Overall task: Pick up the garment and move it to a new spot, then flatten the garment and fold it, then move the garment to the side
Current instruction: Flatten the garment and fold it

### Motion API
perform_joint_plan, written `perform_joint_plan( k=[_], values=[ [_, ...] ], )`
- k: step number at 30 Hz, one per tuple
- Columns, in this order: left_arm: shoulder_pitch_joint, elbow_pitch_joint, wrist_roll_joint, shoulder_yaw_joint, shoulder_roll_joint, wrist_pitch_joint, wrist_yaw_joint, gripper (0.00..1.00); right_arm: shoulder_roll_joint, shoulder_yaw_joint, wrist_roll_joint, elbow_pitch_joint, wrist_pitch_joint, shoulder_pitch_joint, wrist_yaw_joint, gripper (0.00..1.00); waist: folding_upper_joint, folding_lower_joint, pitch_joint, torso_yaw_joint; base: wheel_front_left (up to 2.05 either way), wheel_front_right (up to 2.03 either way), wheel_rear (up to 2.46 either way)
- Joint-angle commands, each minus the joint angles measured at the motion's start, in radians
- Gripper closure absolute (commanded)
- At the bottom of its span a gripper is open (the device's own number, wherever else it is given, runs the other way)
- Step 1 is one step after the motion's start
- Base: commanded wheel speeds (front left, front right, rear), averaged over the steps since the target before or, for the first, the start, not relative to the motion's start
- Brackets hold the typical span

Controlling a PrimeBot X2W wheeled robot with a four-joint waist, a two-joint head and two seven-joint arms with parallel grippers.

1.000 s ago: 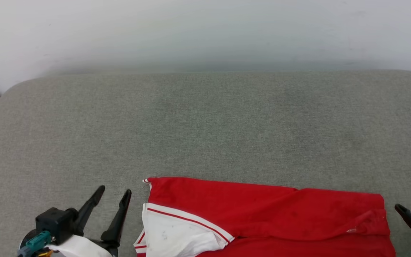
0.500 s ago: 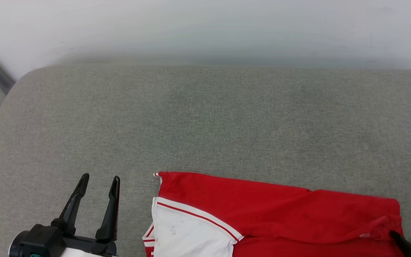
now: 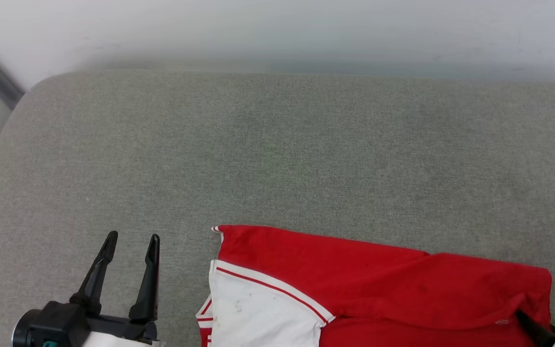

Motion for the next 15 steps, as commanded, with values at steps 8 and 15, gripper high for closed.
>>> perform_joint_plan(
  k=[8,15],
  values=[
    [-0.019,0.018,-0.002,-0.028,0.008,-0.004,-0.002,0.00,0.043,0.130,0.041,0.046,-0.037,0.003,0.007,0.79,0.0000,0.0000,-0.006,-0.005,0.00,0.00,0.00],
    [-0.011,0.017,-0.008,-0.022,0.013,-0.004,-0.003,0.00,-0.017,0.114,0.018,0.058,-0.144,-0.021,0.002,1.00,0.0000,0.0000,-0.021,-0.017,0.00,0.00,0.00]
  ],
)
